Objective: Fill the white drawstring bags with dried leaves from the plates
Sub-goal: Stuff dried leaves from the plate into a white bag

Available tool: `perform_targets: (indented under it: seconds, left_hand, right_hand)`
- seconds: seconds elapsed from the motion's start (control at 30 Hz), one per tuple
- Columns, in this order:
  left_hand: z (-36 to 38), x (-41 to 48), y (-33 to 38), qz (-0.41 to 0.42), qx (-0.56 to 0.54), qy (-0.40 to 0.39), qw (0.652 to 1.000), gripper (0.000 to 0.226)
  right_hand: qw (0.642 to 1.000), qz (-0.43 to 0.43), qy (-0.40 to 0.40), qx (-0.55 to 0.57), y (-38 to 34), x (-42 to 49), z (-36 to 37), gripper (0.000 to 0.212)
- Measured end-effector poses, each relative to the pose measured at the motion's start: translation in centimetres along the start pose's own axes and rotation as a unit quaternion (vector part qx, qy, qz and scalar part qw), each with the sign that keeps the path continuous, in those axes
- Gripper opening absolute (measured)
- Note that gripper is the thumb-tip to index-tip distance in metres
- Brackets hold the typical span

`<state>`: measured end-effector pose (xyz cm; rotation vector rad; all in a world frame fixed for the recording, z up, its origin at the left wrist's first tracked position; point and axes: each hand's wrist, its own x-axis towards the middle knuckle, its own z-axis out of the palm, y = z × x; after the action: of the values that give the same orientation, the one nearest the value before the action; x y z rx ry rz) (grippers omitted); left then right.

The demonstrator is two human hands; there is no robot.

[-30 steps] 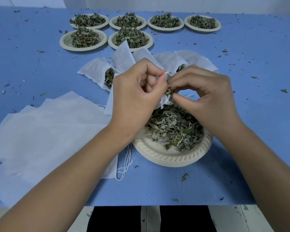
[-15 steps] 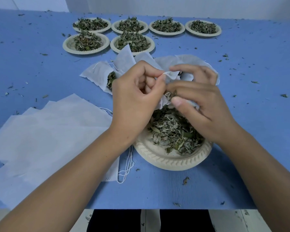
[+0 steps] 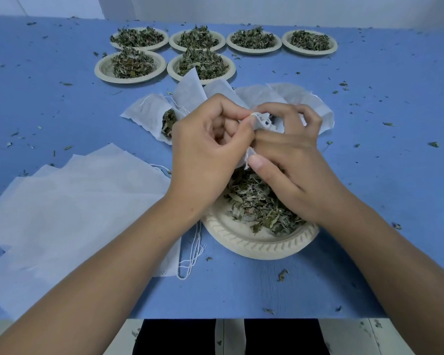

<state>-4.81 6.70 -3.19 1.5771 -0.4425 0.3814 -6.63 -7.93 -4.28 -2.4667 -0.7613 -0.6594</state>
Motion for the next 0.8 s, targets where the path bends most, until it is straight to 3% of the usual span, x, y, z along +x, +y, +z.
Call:
perform_targets:
  seconds: [0.17,0.27,0.37,0.43,0.57,0.73,0.8]
  left_hand:
    - [-0.1,0.4,-0.1,-0.003,0.000,0.036,0.999,0.018]
    - [-0.1,0.1,0.0,0.013,-0.022,0.000,1.000,0.018]
    - [-0.1,-0.1,0.2,0.026,-0.036,-0.044,0.998,0.017]
    - [-0.3,0.1,0.1,0.016,-0.028,-0.019,0.999,0.018]
    - [-0.4,0.5,0.0,-0.009,-0.035,0.030,0.999,0.015]
    - [-0.1,0.2,0.2,0.001,-0.053,-0.043,0.998,0.018]
    - [-0.2,0.2,0.2,0.010,-0.043,-0.041,0.998,0.018]
  right_hand:
    - [0.986,0.012,0.163,0.032,0.7,0.0,-1.8,0.046]
    - [0.997,0.005,0.076,0.000,0.1,0.2,-1.4,0.050]
    - [0.999,0.004,-0.019,0.042,-0.3,0.1,-0.4,0.052]
    - [0.997,0.022,-0.002,0.070,0.0,0.2,-0.8,0.054]
    - [0.984,0.042,0.125,0.122,1.0,0.3,-2.2,0.053]
    - [0.997,0.004,-0.040,0.068,0.5,0.0,-0.7,0.049]
    - [0.995,0.014,-0.025,0.095,0.7,0.1,-1.1,0.047]
